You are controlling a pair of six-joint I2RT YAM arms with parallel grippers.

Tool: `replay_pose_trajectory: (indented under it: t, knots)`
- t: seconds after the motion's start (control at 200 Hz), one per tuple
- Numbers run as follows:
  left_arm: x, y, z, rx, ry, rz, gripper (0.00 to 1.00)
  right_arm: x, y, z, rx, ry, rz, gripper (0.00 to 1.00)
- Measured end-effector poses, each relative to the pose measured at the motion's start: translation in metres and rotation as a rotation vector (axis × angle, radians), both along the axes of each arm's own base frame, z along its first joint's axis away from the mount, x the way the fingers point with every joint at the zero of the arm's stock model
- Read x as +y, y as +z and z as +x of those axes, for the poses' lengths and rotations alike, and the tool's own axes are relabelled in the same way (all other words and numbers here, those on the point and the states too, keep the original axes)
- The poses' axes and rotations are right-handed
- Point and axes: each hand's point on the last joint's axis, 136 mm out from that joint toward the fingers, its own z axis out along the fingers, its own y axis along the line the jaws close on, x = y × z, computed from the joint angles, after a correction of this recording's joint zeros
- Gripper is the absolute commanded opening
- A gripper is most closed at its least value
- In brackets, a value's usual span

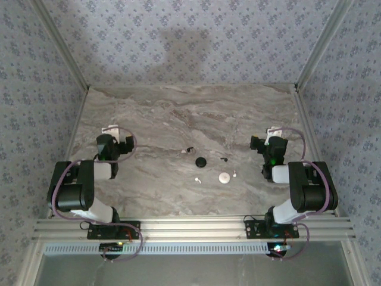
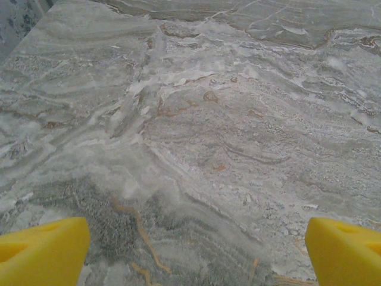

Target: Insert the wireless bluetooth earbuds into the charging case

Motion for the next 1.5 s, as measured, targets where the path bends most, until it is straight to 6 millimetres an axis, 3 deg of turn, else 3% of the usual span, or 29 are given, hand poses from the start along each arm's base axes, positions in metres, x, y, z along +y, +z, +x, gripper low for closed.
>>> replay_pose_trajectory:
  t: [0.105, 0.2, 0.255, 0.475, 0.6, 0.725, 0.864, 0.984, 1.134, 1.299, 1.419, 1.499]
  knots:
    - [-0.003, 0.012, 0.014, 0.032, -0.011, 0.005, 0.83, -0.002, 0.004, -0.001, -0.005, -0.017, -0.009, 1.00]
    - [-0.016, 0.038, 0.026, 0.021, -0.044, 0.012, 0.82, -0.004, 0.013, -0.003, 0.005, -0.032, -0.018, 1.00]
    - [-0.024, 0.053, 0.027, 0.013, -0.064, 0.011, 0.81, -0.004, 0.028, -0.003, -0.006, -0.034, -0.018, 1.00]
    - [-0.069, 0.087, 0.010, 0.074, -0.170, -0.008, 0.79, 0.004, 0.105, -0.003, -0.041, -0.020, 0.060, 1.00]
    - [-0.110, 0.101, -0.007, 0.146, -0.259, -0.036, 0.79, 0.021, 0.122, -0.017, 0.016, 0.027, 0.146, 1.00]
    - [-0.143, 0.104, -0.031, 0.239, -0.330, -0.076, 0.78, 0.041, 0.111, -0.039, 0.168, 0.066, 0.221, 1.00]
    - [-0.162, 0.092, -0.064, 0.372, -0.355, -0.183, 0.76, 0.069, 0.098, -0.064, 0.362, 0.120, 0.280, 1.00]
    - [-0.168, 0.081, -0.085, 0.481, -0.341, -0.279, 0.75, 0.098, 0.082, -0.085, 0.529, 0.170, 0.306, 1.00]
    - [-0.172, 0.071, -0.104, 0.591, -0.310, -0.372, 0.73, 0.129, 0.042, -0.121, 0.784, 0.201, 0.276, 0.99]
    - [-0.177, 0.056, -0.121, 0.675, -0.302, -0.416, 0.73, 0.137, 0.015, -0.153, 0.973, 0.168, 0.237, 0.90]
    - [-0.177, 0.044, -0.133, 0.730, -0.298, -0.421, 0.73, 0.144, 0.004, -0.163, 1.037, 0.150, 0.237, 0.81]
    - [-0.177, 0.038, -0.137, 0.758, -0.296, -0.421, 0.72, 0.151, -0.006, -0.168, 1.088, 0.145, 0.245, 0.80]
